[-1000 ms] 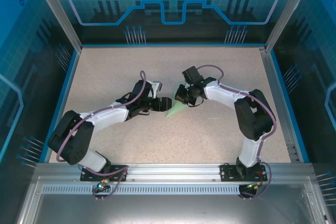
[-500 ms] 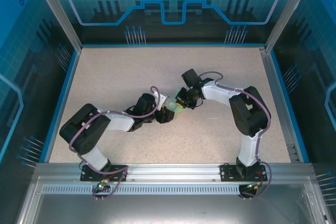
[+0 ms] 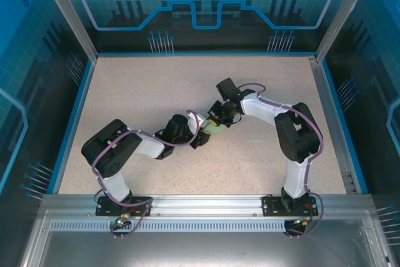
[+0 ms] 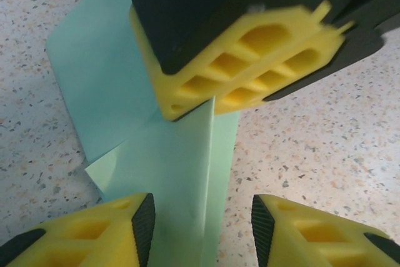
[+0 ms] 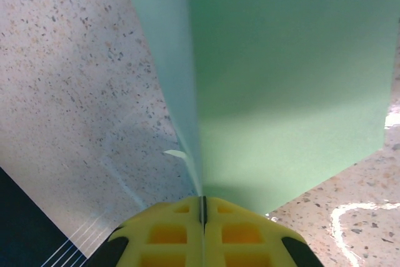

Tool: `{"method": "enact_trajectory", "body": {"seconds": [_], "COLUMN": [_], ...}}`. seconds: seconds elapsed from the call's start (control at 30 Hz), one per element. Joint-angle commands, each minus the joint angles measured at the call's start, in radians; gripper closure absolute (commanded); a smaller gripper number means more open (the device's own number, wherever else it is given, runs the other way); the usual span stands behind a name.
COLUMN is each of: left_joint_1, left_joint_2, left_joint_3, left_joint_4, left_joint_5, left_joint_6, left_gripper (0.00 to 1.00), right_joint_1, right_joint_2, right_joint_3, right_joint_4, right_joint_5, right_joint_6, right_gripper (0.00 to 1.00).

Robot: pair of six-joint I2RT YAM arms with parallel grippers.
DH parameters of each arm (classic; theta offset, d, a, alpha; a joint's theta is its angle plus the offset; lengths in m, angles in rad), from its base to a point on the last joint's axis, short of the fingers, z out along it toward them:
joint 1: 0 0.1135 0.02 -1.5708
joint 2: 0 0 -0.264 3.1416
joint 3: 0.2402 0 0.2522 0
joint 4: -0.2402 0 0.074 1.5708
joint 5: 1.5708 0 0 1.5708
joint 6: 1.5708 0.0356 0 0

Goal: Fold a paper plane with a square sheet of paper (pick it up from the middle)
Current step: Fourth fold the wing at the center of the table.

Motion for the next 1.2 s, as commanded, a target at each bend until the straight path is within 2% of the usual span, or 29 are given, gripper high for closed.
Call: {"method": "enact_trajectory", "body": {"seconds": [0.0, 0.13, 0.43, 0.57, 0.67, 0.77, 0.87, 0.97, 1.17], "left_joint_1": [-0.012, -0.016, -0.019, -0.019, -0.018, -0.019, -0.019, -0.019, -0.017], "left_joint_2": [0.021, 0.023, -0.01, -0.003, 0.002, -0.001, -0.01, -0.012, -0.007], "left_joint_3": [0.006, 0.011, 0.014, 0.014, 0.012, 0.011, 0.012, 0.015, 0.022], "left_joint_4": [0.068, 0.078, 0.07, 0.061, 0.054, 0.044, 0.033, 0.026, 0.012], "left_joint_5": [-0.032, -0.062, -0.045, -0.037, -0.036, -0.023, -0.005, 0.02, 0.037], "left_joint_6": [0.047, 0.039, 0.024, 0.013, 0.001, -0.021, -0.062, -0.121, -0.254], "left_gripper": [0.57, 0.63, 0.69, 0.79, 0.84, 0.85, 0.85, 0.85, 0.85], "right_joint_1": [-0.008, -0.008, -0.009, -0.009, -0.016, -0.033, -0.056, -0.073, -0.087], "right_joint_2": [0.021, 0.027, 0.044, 0.044, 0.033, -0.001, -0.056, -0.116, -0.186], "right_joint_3": [0.036, 0.046, 0.059, 0.063, 0.066, 0.061, 0.013, -0.03, -0.116], "right_joint_4": [-0.045, -0.064, -0.085, -0.093, -0.094, -0.083, 0.001, 0.06, 0.138], "right_joint_5": [-0.035, -0.042, -0.048, -0.051, -0.052, -0.053, -0.066, -0.063, -0.099], "right_joint_6": [0.009, 0.0, -0.01, -0.019, -0.044, -0.097, -0.185, -0.303, -0.516], "right_gripper": [0.99, 0.99, 0.98, 0.97, 0.87, 0.63, 0.47, 0.4, 0.39]}}
